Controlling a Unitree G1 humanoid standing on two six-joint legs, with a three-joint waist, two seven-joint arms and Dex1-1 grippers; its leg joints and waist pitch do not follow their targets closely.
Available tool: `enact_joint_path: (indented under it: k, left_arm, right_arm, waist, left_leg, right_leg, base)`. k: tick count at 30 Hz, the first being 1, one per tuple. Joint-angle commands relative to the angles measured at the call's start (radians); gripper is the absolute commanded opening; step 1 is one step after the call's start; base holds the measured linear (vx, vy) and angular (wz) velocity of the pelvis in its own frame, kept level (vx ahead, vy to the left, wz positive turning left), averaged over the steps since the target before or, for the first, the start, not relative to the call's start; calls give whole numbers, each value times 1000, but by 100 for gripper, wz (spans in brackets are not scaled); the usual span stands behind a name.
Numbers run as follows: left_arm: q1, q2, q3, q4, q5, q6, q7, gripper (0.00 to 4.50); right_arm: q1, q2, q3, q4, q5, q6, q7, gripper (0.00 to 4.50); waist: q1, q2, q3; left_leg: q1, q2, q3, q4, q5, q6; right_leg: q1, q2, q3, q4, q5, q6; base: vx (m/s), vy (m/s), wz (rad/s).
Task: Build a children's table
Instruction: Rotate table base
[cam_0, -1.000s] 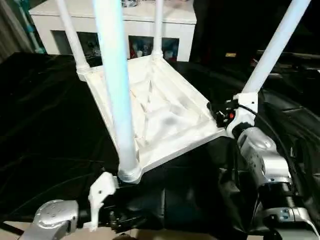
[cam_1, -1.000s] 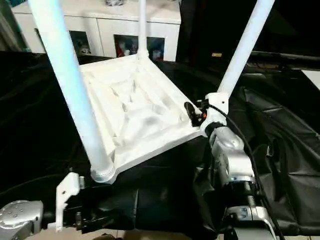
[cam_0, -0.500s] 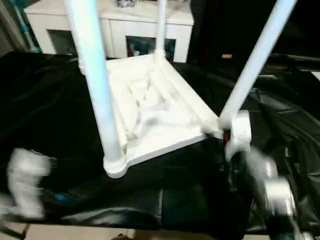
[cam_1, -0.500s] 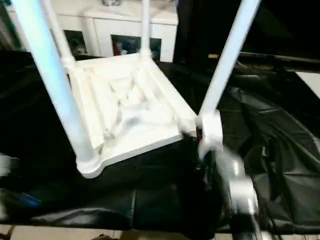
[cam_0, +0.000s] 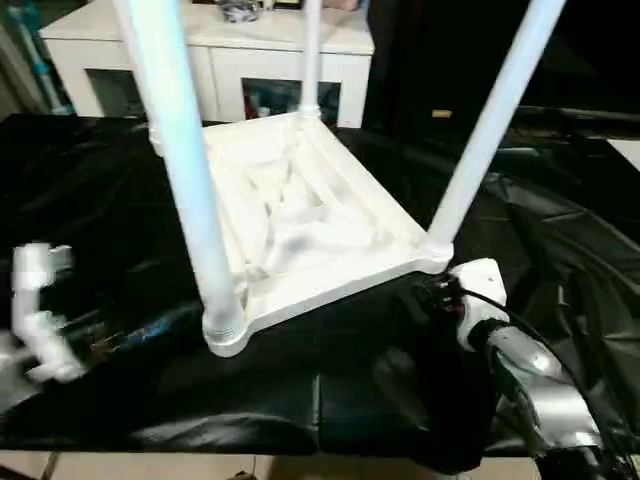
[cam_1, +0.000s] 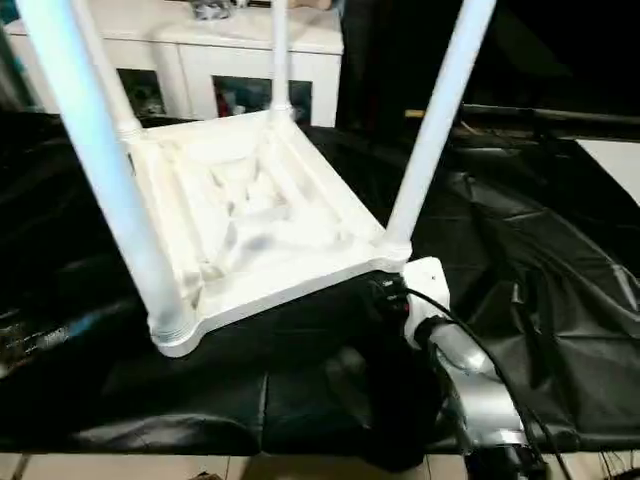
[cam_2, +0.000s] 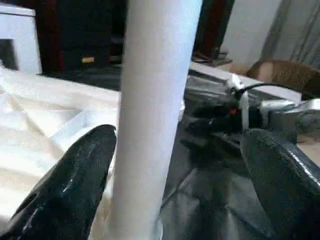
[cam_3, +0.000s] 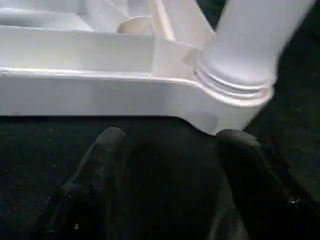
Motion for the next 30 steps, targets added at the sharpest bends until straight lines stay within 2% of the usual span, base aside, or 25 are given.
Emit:
enact_joint_path:
  k: [1, 2, 3, 4, 5, 7, 8, 9, 10, 11, 13, 14, 18, 21, 22, 23, 24, 25, 30]
  left_arm:
    - [-35, -17, -31, 32, 42, -5, 28, 445]
    - [-75, -46, -58, 63, 70, -40, 38, 445]
    - [-93, -59, -71, 69, 63, -39, 44, 445]
    - [-105, -69, -79, 67, 57, -39, 45, 445]
    - [-133, -93, -95, 51, 28, -22, 51, 445]
    - [-133, -93, -95, 51, 28, -22, 51, 445]
    - [-147, -105, -107, 31, 2, 0, 51, 445]
    - [-162, -116, -129, 5, -30, 34, 44, 445]
    - [-162, -116, -129, 5, -30, 34, 44, 445]
    - [-192, -137, -186, -52, -79, 90, 24, 445]
    - [-203, -143, -209, -65, -84, 101, 14, 445]
    - [-220, -150, -243, -81, -88, 118, -1, 445]
    - [-249, -170, -304, -86, -66, 123, -27, 445]
    - [-312, -247, -411, -34, 8, 91, -54, 445]
    - [-329, -267, -435, -15, 31, 78, -59, 445]
    - [-353, -291, -457, 20, 62, 54, -56, 445]
    - [-353, -291, -457, 20, 62, 54, -56, 445]
    - [-376, -314, -475, 53, 87, 34, -54, 445]
    - [-456, -376, -547, 159, 165, -33, -22, 445]
  right_arm:
    - [-19, 3, 18, 19, -13, 3, 8, 310]
    - [-35, 13, 33, 46, -27, -9, 8, 310]
    - [-45, 22, 36, 61, -27, -14, 12, 310]
    - [-52, 27, 38, 73, -29, -17, 12, 310]
    - [-71, 33, 44, 100, -36, -26, 11, 310]
    - [-71, 33, 44, 100, -36, -26, 11, 310]
    - [-83, 37, 46, 119, -38, -30, 13, 310]
    - [-102, 41, 52, 149, -43, -40, 19, 310]
    - [-102, 41, 52, 149, -43, -40, 19, 310]
    - [-144, 52, 53, 216, -47, -58, 23, 310]
    - [-158, 55, 54, 237, -48, -66, 25, 310]
    - [-179, 59, 54, 267, -50, -76, 28, 310]
    - [-203, 66, 58, 298, -49, -96, 36, 310]
    - [-241, 82, 67, 337, -49, -116, 48, 310]
    - [-250, 85, 69, 342, -49, -118, 51, 310]
    - [-260, 92, 71, 351, -48, -124, 58, 310]
    - [-260, 92, 71, 351, -48, -124, 58, 310]
    - [-268, 97, 75, 359, -49, -129, 63, 310]
    - [-302, 118, 89, 421, -64, -172, 87, 310]
  waist:
    - [-2, 16, -49]
    - [-3, 16, -49]
    - [-1, 17, -50]
    - [-3, 16, -52]
    - [0, 13, -53]
    - [0, 15, -54]
    - [-1, 17, -53]
    - [-4, 19, -56]
    - [-4, 19, -56]
    - [-5, 22, -55]
    - [0, 21, -56]
    - [-1, 23, -56]
    - [-7, 18, -57]
    - [-18, 15, -56]
    - [-17, 14, -57]
    - [-20, 9, -56]
    - [-19, 10, -57]
    - [-22, 6, -58]
    - [-23, 9, -59]
  left_leg:
    - [25, 73, -48, -97, -408, -92]
    - [23, 71, -45, -95, -383, -86]
    - [27, 70, -43, -92, -379, -87]
    - [22, 71, -44, -91, -361, -84]
    - [22, 72, -43, -90, -349, -80]
    - [22, 73, -42, -88, -339, -77]
    - [20, 71, -41, -88, -331, -72]
    - [23, 71, -41, -87, -329, -76]
    - [23, 71, -41, -87, -329, -76]
    - [24, 69, -39, -86, -335, -79]
    - [26, 71, -37, -84, -318, -75]
    - [22, 72, -38, -84, -310, -74]
    - [18, 69, -38, -83, -283, -70]
    - [16, 69, -36, -79, -271, -59]
    - [22, 71, -35, -77, -274, -58]
    - [16, 71, -36, -78, -265, -57]
    - [16, 70, -37, -78, -264, -55]
    - [12, 71, -38, -77, -253, -52]
    - [13, 72, -37, -73, -245, -34]
  right_leg:
    - [8, -57, 46, -71, -311, -159]
    - [8, -56, 46, -72, -288, -166]
    - [6, -57, 47, -72, -284, -171]
    - [12, -61, 47, -67, -266, -183]
    - [13, -61, 46, -67, -257, -189]
    - [15, -60, 45, -65, -245, -199]
    - [16, -57, 45, -62, -231, -200]
    - [16, -55, 43, -58, -221, -211]
    - [16, -55, 43, -58, -221, -211]
    - [14, -53, 42, -57, -208, -226]
    - [15, -54, 43, -57, -178, -233]
    - [19, -54, 43, -54, -164, -234]
    - [27, -55, 42, -54, -157, -233]
    - [29, -56, 44, -57, -166, -239]
    - [25, -58, 45, -61, -186, -237]
    - [31, -58, 45, -60, -187, -236]
    - [31, -58, 44, -61, -194, -232]
    - [35, -61, 45, -59, -187, -229]
    - [33, -62, 44, -62, -191, -242]
  base:
    - [0, 0, 0]
    - [0, 0, 0]
    - [0, 0, 0]
    - [0, 0, 0]
    - [0, 0, 0]
    - [0, 0, 0]
    - [0, 0, 0]
    - [0, 0, 0]
    - [0, 0, 0]
    - [0, 0, 0]
    - [0, 0, 0]
    - [0, 0, 0]
    - [0, 0, 0]
    - [0, 0, 0]
    - [0, 0, 0]
    - [0, 0, 0]
    - [0, 0, 0]
    - [0, 0, 0]
    - [0, 0, 0]
